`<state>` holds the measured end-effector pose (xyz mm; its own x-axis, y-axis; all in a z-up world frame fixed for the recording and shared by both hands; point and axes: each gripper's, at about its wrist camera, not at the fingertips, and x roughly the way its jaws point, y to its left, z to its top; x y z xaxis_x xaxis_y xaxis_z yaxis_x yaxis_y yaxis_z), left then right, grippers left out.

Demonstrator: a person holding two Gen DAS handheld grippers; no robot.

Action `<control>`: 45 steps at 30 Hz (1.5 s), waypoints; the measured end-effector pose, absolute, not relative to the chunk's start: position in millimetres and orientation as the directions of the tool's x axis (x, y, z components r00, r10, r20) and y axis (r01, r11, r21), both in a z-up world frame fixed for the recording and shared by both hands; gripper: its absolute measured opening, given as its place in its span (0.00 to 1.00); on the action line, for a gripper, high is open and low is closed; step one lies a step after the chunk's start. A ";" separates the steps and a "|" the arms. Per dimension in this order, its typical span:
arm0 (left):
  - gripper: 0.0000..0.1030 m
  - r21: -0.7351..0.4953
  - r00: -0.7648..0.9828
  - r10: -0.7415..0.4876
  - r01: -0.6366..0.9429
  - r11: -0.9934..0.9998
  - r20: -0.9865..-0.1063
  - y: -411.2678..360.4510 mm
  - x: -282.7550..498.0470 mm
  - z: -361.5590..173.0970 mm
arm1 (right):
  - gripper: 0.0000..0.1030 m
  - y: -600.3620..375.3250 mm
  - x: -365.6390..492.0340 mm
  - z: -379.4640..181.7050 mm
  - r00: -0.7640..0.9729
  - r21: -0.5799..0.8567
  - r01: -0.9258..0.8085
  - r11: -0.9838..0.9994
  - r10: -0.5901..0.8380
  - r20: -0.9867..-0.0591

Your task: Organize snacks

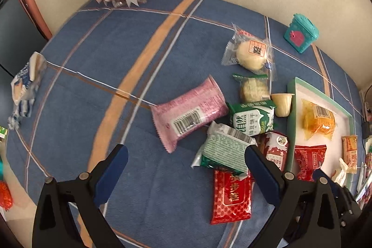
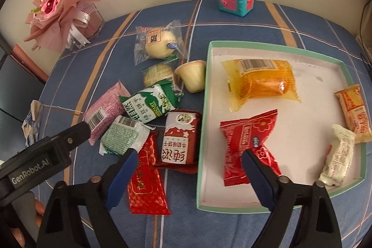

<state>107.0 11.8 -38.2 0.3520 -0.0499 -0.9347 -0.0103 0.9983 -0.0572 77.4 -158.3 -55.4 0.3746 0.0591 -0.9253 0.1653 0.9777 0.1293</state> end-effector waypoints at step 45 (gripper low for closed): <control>0.61 -0.163 0.247 -0.178 0.079 0.983 -0.953 -33.3 131.6 -77.4 | 0.58 -156.1 81.9 -68.7 0.336 0.140 0.145 0.979 0.085 -0.938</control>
<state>131.6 -33.3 -77.4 0.2466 -0.1777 -0.9527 0.0793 0.9835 -0.1629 81.9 -156.1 -68.7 0.3357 0.0846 -0.9382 0.1452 0.9794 0.1403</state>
